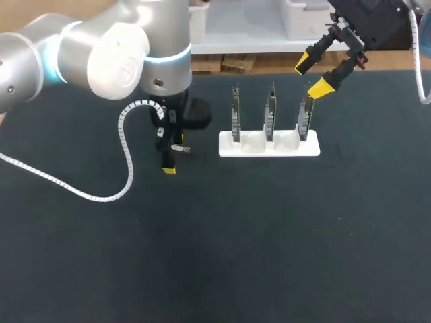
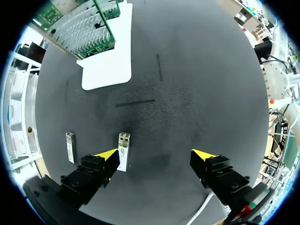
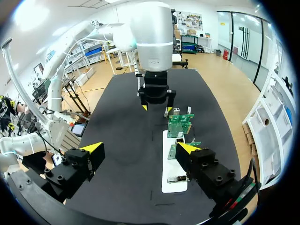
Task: Pick up the optical module with the left hand, and insert it into the network port with the right hand.
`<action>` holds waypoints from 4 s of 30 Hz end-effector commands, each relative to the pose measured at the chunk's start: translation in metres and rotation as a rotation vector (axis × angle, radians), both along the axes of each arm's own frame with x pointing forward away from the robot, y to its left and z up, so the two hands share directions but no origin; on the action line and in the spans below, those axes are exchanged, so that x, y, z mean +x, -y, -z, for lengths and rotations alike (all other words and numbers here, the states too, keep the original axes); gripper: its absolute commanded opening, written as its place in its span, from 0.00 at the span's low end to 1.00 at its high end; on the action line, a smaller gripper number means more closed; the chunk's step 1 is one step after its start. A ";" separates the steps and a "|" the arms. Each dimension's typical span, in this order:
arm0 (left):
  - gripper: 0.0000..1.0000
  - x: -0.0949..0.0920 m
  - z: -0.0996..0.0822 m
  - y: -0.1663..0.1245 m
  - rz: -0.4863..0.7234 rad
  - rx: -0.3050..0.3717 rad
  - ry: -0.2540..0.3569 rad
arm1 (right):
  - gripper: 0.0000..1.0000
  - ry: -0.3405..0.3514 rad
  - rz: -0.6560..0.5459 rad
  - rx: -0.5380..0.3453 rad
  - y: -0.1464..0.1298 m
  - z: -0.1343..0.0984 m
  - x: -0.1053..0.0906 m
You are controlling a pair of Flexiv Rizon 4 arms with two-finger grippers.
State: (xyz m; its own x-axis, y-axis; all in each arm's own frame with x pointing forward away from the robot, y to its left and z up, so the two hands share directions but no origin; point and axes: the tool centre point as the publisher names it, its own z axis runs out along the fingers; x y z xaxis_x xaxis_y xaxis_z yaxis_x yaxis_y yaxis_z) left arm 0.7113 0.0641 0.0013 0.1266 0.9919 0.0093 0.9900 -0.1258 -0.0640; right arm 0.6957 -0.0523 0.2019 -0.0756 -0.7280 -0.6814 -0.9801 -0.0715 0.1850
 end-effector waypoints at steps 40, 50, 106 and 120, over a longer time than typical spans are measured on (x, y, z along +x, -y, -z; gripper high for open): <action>1.00 0.034 0.006 -0.007 -0.005 0.029 0.021 | 1.00 -0.001 -0.001 0.000 0.000 0.000 0.001; 1.00 0.040 0.010 -0.012 -0.030 0.028 -0.014 | 1.00 -0.001 -0.001 0.000 0.000 0.000 0.001; 0.00 0.036 -0.001 -0.008 -0.071 -0.118 -0.063 | 1.00 -0.001 -0.001 0.000 0.000 0.000 0.001; 0.00 0.039 -0.043 0.009 -0.129 -0.411 -0.091 | 1.00 -0.001 -0.001 0.000 0.000 0.000 0.001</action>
